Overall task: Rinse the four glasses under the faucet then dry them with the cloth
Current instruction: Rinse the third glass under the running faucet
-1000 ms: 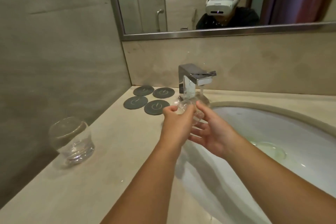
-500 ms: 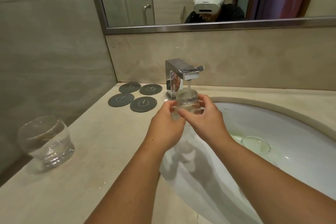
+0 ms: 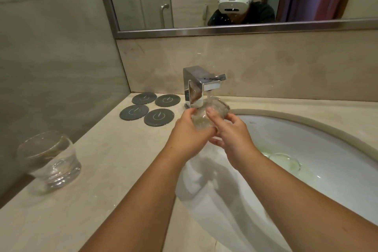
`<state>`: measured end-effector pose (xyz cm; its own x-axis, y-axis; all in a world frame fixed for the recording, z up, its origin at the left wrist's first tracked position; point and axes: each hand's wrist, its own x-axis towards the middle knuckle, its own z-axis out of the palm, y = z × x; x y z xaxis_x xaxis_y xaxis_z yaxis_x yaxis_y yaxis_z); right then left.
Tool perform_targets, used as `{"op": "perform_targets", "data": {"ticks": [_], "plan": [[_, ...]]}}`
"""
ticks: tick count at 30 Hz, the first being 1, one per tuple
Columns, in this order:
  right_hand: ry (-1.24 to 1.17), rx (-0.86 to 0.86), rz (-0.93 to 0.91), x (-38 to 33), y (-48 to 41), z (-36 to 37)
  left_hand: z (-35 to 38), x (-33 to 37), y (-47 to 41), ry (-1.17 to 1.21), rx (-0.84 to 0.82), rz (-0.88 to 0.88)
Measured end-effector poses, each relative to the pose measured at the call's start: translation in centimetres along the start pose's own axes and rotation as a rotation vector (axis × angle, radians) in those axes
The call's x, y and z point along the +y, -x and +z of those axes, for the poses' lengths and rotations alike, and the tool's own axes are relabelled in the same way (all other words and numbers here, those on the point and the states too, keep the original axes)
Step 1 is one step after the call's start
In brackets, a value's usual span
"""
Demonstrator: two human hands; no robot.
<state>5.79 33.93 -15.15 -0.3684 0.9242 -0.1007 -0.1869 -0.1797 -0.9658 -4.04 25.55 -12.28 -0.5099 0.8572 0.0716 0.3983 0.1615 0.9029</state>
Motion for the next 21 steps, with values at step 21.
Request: {"op": "perform_targets", "data": {"ticks": [21], "plan": [[-0.217,-0.013,-0.041,-1.0,-0.9,-1.1,-0.2,-0.4,-0.7,0.325,-0.023,0.059]]}}
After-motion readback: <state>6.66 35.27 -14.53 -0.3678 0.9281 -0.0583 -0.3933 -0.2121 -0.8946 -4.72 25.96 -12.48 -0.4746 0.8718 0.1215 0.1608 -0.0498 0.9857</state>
